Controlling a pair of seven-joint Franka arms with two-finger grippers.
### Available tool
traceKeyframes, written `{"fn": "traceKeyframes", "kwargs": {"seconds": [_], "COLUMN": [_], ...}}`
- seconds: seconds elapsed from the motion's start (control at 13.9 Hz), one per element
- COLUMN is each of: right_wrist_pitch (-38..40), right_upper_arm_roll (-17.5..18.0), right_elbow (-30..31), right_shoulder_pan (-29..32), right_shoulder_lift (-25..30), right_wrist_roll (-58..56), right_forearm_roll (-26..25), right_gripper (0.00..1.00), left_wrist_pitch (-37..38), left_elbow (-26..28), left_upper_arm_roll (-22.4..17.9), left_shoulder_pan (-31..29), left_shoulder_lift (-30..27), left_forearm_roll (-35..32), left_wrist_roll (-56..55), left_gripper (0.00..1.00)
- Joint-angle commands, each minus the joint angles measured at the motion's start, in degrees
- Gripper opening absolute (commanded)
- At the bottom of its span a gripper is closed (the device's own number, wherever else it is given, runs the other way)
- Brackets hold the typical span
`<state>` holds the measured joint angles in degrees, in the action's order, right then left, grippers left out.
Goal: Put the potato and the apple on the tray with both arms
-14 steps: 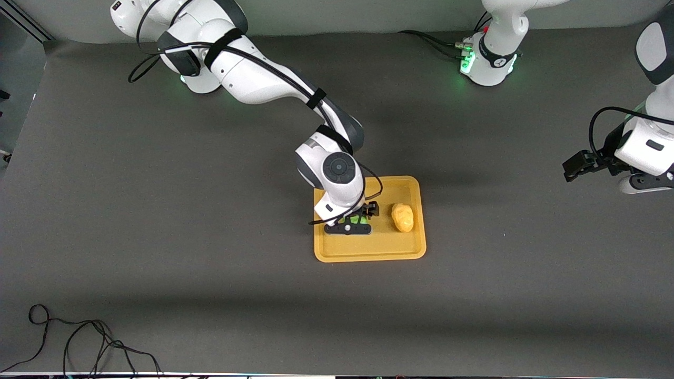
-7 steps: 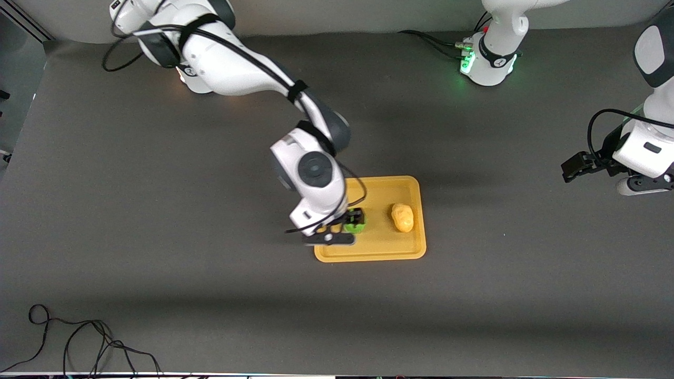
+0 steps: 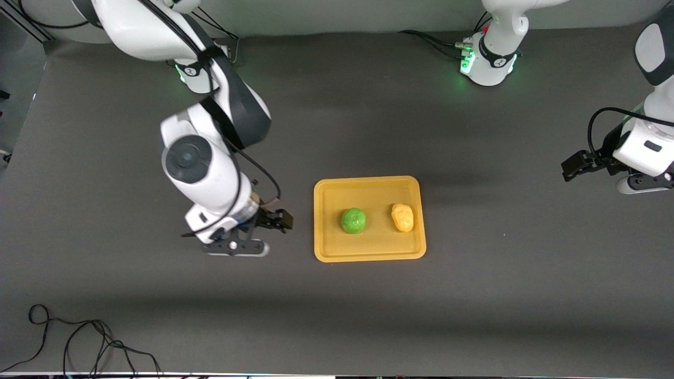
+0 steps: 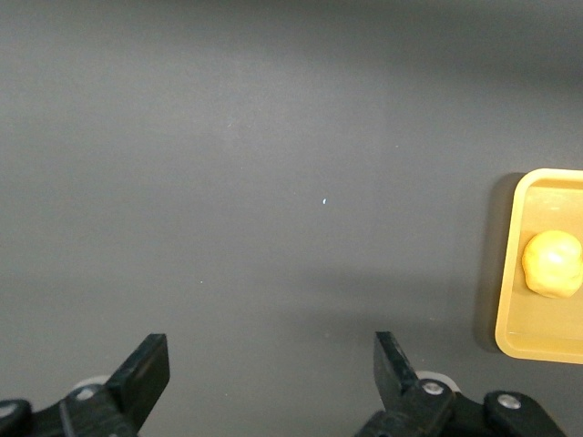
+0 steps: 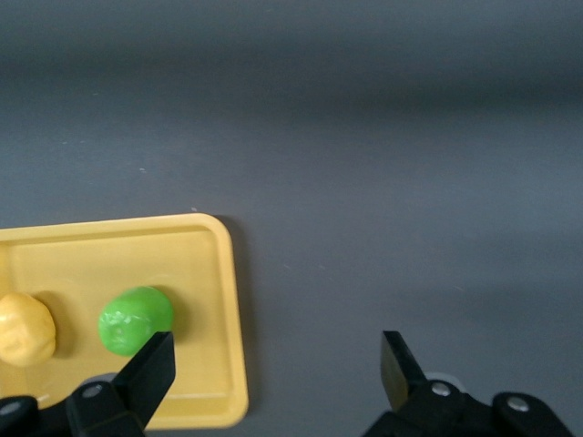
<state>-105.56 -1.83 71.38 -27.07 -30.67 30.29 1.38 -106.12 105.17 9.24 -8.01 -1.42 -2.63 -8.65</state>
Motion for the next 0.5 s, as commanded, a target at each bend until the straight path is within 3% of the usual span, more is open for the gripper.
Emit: {"fn": "traceKeyframes", "kwargs": {"seconds": [0.0, 0.22, 0.43], "right_wrist_pitch": [6.48, 10.45, 12.84], "right_upper_arm_roll": [-2.55, -3.88, -1.78], "right_elbow": [4.82, 6.31, 11.76], "right_shoulder_pan": [0.17, 2.35, 9.82], "right_shoulder_lift": [7.54, 13.34, 20.63], "right_wrist_roll": [-2.42, -2.95, -9.62], "right_forearm_roll": [0.64, 0.56, 0.82], "right_gripper": [1.0, 1.0, 1.0], "left_wrist_pitch": [1.26, 1.7, 2.05], "left_elbow": [0.12, 0.03, -0.31], "left_upper_arm_roll": [0.25, 0.25, 0.25], "left_shoulder_pan": [-0.17, -0.17, -0.17], "left_shoulder_lift": [-0.86, -0.95, -1.04], "left_forearm_roll": [0.61, 0.61, 0.61], "left_wrist_roll": [-0.66, -0.66, -0.49], "left_gripper": [1.0, 1.0, 1.0]}}
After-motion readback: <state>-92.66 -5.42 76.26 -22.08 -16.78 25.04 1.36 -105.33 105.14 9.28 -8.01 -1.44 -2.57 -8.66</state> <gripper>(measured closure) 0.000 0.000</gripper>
